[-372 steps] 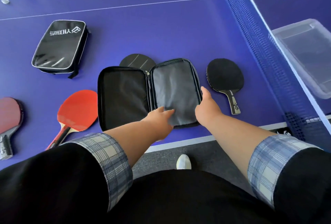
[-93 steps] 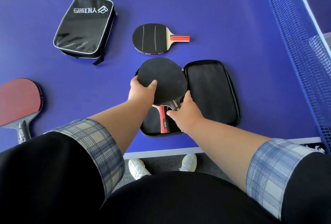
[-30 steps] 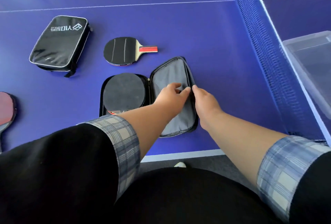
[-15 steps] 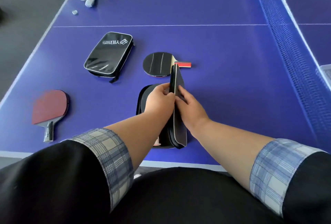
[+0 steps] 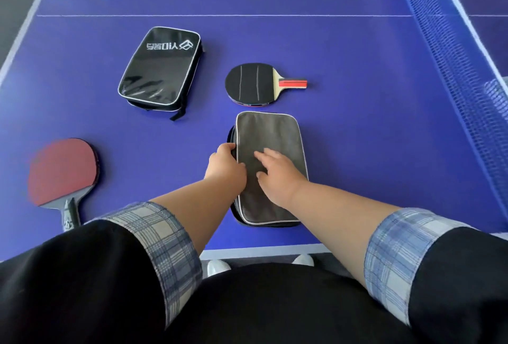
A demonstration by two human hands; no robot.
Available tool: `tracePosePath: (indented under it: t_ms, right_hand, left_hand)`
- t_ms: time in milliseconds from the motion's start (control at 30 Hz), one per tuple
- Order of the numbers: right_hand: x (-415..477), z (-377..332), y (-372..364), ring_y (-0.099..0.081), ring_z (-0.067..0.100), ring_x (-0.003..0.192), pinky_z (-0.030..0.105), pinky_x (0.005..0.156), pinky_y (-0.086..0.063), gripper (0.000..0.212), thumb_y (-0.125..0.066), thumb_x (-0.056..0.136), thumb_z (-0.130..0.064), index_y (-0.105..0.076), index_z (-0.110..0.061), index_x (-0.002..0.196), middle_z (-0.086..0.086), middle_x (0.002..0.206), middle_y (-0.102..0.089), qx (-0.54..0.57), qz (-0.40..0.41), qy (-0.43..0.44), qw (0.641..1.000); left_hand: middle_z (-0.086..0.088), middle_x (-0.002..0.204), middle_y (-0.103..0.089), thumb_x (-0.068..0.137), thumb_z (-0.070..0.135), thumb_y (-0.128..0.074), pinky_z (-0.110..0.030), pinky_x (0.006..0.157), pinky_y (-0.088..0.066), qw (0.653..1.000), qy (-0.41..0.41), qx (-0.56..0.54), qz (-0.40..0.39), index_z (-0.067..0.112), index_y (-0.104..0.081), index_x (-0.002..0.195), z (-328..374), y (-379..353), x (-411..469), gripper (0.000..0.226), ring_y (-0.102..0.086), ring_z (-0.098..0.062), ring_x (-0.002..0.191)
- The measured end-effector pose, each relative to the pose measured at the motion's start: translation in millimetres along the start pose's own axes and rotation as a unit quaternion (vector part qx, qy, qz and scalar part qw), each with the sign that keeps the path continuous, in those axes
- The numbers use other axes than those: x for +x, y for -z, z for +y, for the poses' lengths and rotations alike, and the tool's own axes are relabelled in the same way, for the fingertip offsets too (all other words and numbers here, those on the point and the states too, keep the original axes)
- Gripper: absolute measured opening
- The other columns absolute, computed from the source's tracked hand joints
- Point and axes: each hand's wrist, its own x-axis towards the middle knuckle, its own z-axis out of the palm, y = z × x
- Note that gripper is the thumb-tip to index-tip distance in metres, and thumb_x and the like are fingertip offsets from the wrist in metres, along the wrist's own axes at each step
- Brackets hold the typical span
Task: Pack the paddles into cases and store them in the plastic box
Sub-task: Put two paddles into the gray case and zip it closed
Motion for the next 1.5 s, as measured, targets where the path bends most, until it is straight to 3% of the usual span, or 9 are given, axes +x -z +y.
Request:
tracePosePath:
  t_ms: [167,333,433,567,667,800,1000,1300,1500]
  right_hand:
    - [-0.3,15.9,-0.1,-0.016,0.02,0.151,0.036,0.121,-0.017,0.055,-0.049,0.1,-0.026,-0.036,-0.022,0.153,0.001,0.164,-0.022,-0.032,-0.004,-0.011,0.999]
    - [9.9,31.6,28.2,-0.047,0.023,0.129,0.034,0.097,-0.043,0.057,-0.055,0.094,-0.032,-0.039,-0.027,0.148,0.001,0.153,-0.038,0.075,0.105,-0.143,0.981]
    - [21.7,39.0,45.9,-0.056,0.02,0.094,0.03,0.078,-0.046,0.056,-0.056,0.091,-0.031,-0.039,-0.022,0.144,0.003,0.133,-0.054,0.231,0.056,-0.245,0.94]
    - [29.7,46.4,47.9,-0.057,0.025,0.09,0.034,0.081,-0.048,0.041,-0.055,0.09,-0.022,-0.046,-0.018,0.13,0.007,0.112,-0.061,0.264,0.007,-0.276,0.924]
    - [26.6,50.2,41.6,-0.049,0.024,0.076,0.031,0.067,-0.043,0.039,-0.053,0.089,-0.014,-0.046,-0.015,0.128,0.009,0.104,-0.059,0.297,-0.007,-0.281,0.913]
    - [29.9,65.8,43.5,-0.049,0.025,0.099,0.039,0.092,-0.05,0.054,-0.051,0.093,-0.014,-0.035,-0.015,0.145,0.003,0.115,-0.045,0.284,-0.049,-0.236,0.928]
    - [72.3,115.1,85.7,-0.053,0.028,0.122,0.036,0.092,-0.047,0.056,-0.05,0.096,-0.019,-0.035,-0.022,0.15,0.006,0.15,-0.038,0.048,-0.003,-0.098,0.994]
    - [109.1,124.9,86.6,-0.056,0.03,0.084,0.036,0.061,-0.043,0.02,-0.05,0.097,-0.028,-0.059,-0.014,0.085,0.006,0.1,-0.049,-0.147,-0.044,0.044,0.987]
    - [114.8,129.4,97.7,-0.051,0.029,0.075,0.033,0.053,-0.035,0.008,-0.042,0.094,-0.013,-0.048,-0.015,0.097,0.004,0.089,-0.054,-0.142,-0.044,0.061,0.987]
  left_hand:
    - [-0.011,0.127,-0.053,0.093,0.022,-0.054,-0.04,0.075,-0.055,0.995,0.077,0.046,-0.05,0.024,-0.047,0.139,-11.3,-7.4,10.1,0.047,-0.062,-0.029,0.085]
    - [-0.012,0.145,-0.04,0.092,0.015,-0.05,-0.052,0.103,-0.044,0.989,0.138,0.041,-0.015,0.027,-0.017,0.155,-0.4,-19.2,11.4,0.072,-0.052,-0.039,0.12]
    - [-0.019,0.141,-0.047,0.093,0.009,-0.049,-0.047,0.101,-0.044,0.99,0.133,0.047,-0.009,0.015,-0.019,0.152,12.1,-23.4,19.0,0.066,-0.053,-0.039,0.121]
    - [-0.02,0.132,-0.055,0.093,0.007,-0.047,-0.045,0.096,-0.046,0.984,0.139,0.116,0.006,0.004,-0.04,0.138,30.9,-26.5,36.0,0.046,-0.056,-0.038,0.118]
    - [-0.01,0.146,-0.042,0.087,0.011,-0.055,-0.044,0.104,-0.039,0.972,0.155,0.17,0.057,0.019,-0.027,0.15,47.7,-34.7,44.6,0.069,-0.045,-0.033,0.128]
    - [0.0,0.165,-0.01,0.093,0.04,-0.047,-0.055,0.118,-0.011,0.959,0.042,0.267,0.083,0.041,-0.004,0.156,70.9,-68.1,43.9,0.076,-0.012,-0.026,0.149]
    - [-0.002,0.165,0.02,0.069,0.09,-0.034,-0.07,0.11,0.002,0.942,0.034,0.332,0.037,0.038,0.015,0.153,61.0,-115.5,33.3,0.11,0.017,-0.031,0.15]
    - [-0.006,0.163,0.025,0.061,0.087,-0.048,-0.071,0.11,0.006,0.925,0.029,0.37,0.078,0.033,0.025,0.15,51.8,-128.4,37.1,0.127,0.022,-0.034,0.148]
    - [-0.006,0.162,0.027,0.063,0.075,-0.055,-0.073,0.11,0.004,0.923,0.027,0.38,0.05,0.033,0.026,0.149,53.8,-123.5,36.6,0.125,0.023,-0.035,0.148]
